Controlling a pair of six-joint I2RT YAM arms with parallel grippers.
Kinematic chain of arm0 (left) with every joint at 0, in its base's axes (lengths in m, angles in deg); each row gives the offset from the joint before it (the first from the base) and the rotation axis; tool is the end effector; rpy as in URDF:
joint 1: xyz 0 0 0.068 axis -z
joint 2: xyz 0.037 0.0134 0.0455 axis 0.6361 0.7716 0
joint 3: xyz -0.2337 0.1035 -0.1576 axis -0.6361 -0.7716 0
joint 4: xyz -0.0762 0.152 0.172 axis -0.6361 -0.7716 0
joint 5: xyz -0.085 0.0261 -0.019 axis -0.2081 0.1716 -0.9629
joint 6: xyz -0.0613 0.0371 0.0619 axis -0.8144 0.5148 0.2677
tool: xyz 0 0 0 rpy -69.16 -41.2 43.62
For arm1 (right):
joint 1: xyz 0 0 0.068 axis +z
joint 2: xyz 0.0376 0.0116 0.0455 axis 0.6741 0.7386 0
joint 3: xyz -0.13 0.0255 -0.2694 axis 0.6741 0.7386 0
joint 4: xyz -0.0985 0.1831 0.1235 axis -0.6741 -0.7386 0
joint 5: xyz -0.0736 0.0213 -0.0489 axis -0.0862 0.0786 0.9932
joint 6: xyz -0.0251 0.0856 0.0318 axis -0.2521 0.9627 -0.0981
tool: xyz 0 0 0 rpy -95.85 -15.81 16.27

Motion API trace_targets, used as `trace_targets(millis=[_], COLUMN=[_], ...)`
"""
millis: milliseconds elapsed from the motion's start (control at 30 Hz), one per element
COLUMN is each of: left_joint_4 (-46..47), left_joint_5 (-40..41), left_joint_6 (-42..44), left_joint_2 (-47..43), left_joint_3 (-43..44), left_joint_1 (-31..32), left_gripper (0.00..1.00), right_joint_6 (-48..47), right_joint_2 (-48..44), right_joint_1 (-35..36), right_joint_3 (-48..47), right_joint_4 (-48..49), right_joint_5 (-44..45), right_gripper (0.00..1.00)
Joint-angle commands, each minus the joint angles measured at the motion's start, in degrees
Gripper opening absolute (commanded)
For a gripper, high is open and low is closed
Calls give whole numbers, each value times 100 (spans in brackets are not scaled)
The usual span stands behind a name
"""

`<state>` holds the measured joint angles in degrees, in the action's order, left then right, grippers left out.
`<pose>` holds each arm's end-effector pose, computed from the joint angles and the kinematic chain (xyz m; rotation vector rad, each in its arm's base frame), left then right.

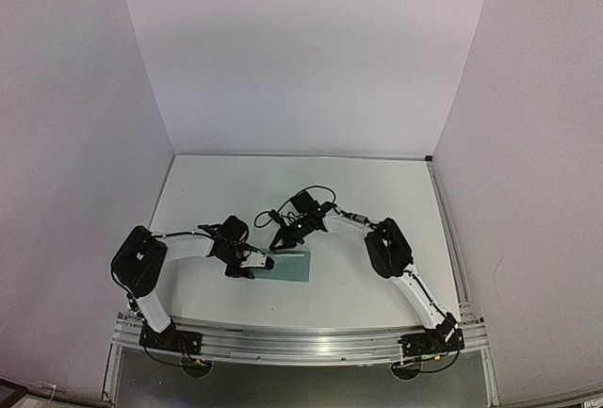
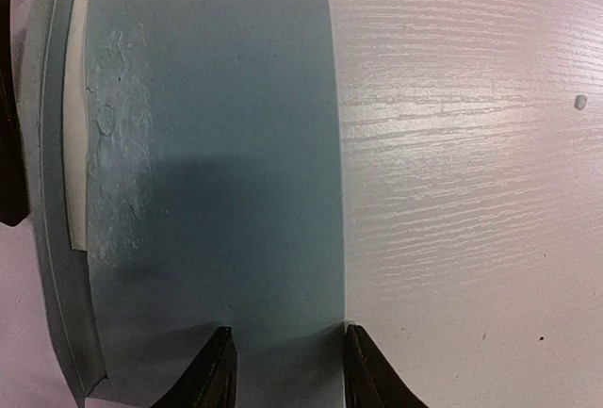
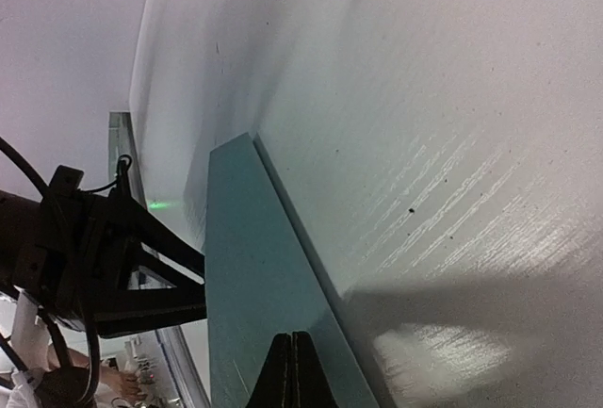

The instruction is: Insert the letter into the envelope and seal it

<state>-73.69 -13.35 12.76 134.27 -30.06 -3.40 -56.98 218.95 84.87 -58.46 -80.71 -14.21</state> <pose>0.2398 -0.2117 0.1281 2.1253 1.7641 -0.3944 0.3858 0.4382 0.0932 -0.8703 2.5600 1.4403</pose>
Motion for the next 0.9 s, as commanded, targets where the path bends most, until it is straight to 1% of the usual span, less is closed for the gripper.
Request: trace_targets(millis=[0, 100, 267, 400, 533, 733, 867], left_joint_4=[162, 208, 235, 236, 263, 310, 324], left_joint_5=[590, 642, 676, 697, 720, 742, 748], left_joint_6=[-221, -362, -528, -638, -642, -727, -787], left_joint_2=[227, 231, 207, 207, 220, 215, 218], left_joint_3=[-100, -102, -135, -112, -116, -131, -115], left_joint_1=[20, 39, 82, 97, 99, 96, 98], left_gripper=[37, 37, 36, 36, 36, 35, 35], right_joint_6=[-341, -449, -348, -344, -184, 38, 207], right_joint_2=[-903, -1096, -1166, -1259, -1172, -1158, -976], right_joint_1=[-1, 92, 213, 376, 403, 445, 447], right_joint_3=[274, 621, 1031, 1052, 1044, 1363, 1553], right_joint_4=[80, 71, 76, 86, 90, 90, 107], right_joint_5=[1078, 1540, 1528, 1658, 1637, 1790, 1872], right_gripper=[0, 0, 0, 0, 0, 0, 0])
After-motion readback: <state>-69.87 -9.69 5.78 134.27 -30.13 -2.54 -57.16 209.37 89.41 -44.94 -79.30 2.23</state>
